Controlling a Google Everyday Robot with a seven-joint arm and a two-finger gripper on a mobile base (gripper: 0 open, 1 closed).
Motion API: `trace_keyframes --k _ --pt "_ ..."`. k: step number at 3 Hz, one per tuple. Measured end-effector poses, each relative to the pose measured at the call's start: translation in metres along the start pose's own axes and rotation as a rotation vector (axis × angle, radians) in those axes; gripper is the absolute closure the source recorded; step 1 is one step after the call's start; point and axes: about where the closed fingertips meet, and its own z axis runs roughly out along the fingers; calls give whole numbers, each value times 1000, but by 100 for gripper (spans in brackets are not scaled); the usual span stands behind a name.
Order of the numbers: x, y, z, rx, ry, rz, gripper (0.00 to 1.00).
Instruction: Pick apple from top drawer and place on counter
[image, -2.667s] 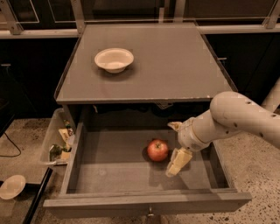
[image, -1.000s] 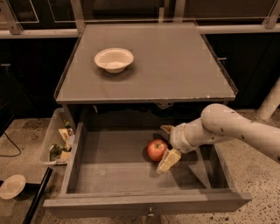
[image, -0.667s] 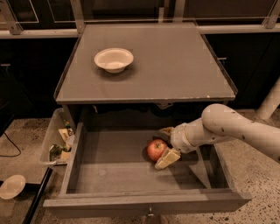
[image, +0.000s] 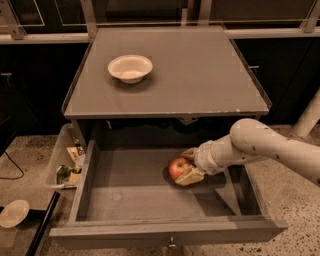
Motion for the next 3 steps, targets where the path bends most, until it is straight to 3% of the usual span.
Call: trace_keyframes --k 1,2,3 --pt "1 3 -3 2 10 0 89" --pt "-3 4 -18 8 33 -9 100" --pt "-20 0 -48 18 35 -39 100"
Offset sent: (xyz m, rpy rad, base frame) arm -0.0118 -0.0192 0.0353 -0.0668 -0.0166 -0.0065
